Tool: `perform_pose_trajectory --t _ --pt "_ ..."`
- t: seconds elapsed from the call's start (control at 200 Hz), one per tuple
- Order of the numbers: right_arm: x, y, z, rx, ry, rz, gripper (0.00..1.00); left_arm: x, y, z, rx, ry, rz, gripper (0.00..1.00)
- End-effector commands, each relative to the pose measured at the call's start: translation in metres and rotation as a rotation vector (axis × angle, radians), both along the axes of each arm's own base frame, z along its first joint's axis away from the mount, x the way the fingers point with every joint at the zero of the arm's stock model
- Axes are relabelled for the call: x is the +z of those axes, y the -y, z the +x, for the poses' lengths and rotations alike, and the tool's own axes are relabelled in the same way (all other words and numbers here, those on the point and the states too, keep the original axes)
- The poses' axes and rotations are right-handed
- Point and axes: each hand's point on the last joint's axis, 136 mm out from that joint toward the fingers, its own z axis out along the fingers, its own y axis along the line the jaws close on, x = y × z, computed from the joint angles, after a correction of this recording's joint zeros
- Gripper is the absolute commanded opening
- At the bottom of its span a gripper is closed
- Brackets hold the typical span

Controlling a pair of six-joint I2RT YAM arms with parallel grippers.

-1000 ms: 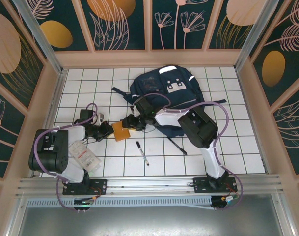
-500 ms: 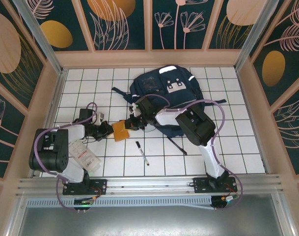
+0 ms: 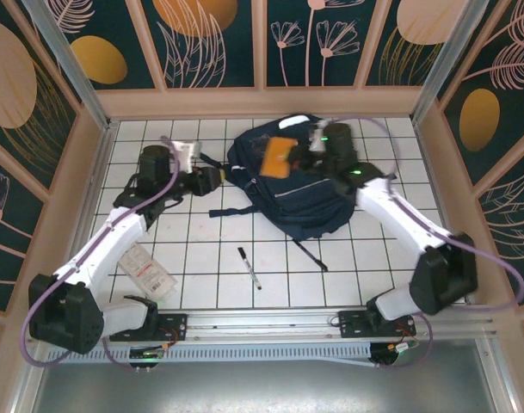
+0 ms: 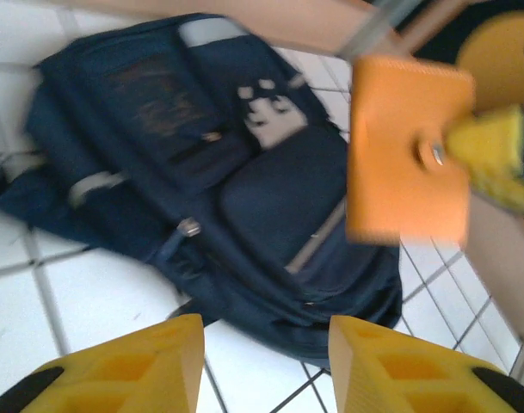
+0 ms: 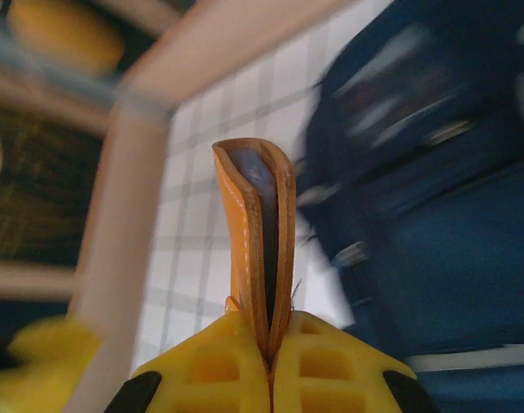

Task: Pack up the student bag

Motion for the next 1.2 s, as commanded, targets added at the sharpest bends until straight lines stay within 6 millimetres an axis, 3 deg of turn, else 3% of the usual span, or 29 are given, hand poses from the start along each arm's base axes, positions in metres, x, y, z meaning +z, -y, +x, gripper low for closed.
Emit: perform_pose_trajectory --t 0.0,0.085,0.16,0.255,0.27,0.33,0.46,0.576,0.666,0.836,0.906,1.071,1.116,1.196 --pt "-0.038 0.103 -0.01 -0.29 -0.111 -0.166 0.0 -0.001 0.045 0.001 -0.122 0.139 0.171 0.45" --pt "-0.032 0.166 -0.018 -0.452 -0.102 -0.173 0.0 -0.003 0.087 0.0 -0.216 0.2 0.277 0.47" --pt "-0.03 0.204 -0.029 -0.545 -0.094 -0.181 0.0 -0.006 0.123 0.002 -0.287 0.222 0.332 0.5" --pt "-0.03 0.236 -0.043 -0.625 -0.091 -0.181 0.0 -0.019 0.165 -0.001 -0.374 0.294 0.453 0.55" --pt "-0.031 0.239 -0.045 -0.632 -0.091 -0.18 0.0 -0.033 0.173 0.0 -0.396 0.288 0.489 0.56" --pt "-0.032 0.249 -0.052 -0.656 -0.084 -0.167 0.0 -0.054 0.196 0.002 -0.446 0.304 0.588 0.57" --pt "-0.035 0.253 -0.059 -0.637 -0.07 -0.144 0.0 -0.086 0.226 0.011 -0.502 0.261 0.69 0.6" --pt "-0.038 0.253 -0.062 -0.605 -0.071 -0.137 0.0 -0.105 0.238 0.009 -0.537 0.24 0.687 0.63" --pt "-0.04 0.252 -0.062 -0.588 -0.073 -0.129 0.0 -0.122 0.239 0.018 -0.513 0.223 0.72 0.63" --pt "-0.039 0.246 -0.063 -0.555 -0.068 -0.113 0.0 -0.144 0.23 0.057 -0.333 0.205 0.865 0.61" --pt "-0.039 0.242 -0.063 -0.533 -0.069 -0.102 0.0 -0.145 0.23 0.069 -0.291 0.211 0.891 0.53" --pt "-0.042 0.231 -0.066 -0.483 -0.09 -0.06 0.0 -0.136 0.231 0.08 -0.265 0.24 0.925 0.1" --pt "-0.043 0.226 -0.067 -0.462 -0.096 -0.038 0.0 -0.123 0.23 0.084 -0.237 0.259 0.925 0.0" --pt "-0.042 0.215 -0.069 -0.415 -0.111 0.017 0.0 -0.087 0.227 0.09 -0.186 0.287 0.866 0.0"
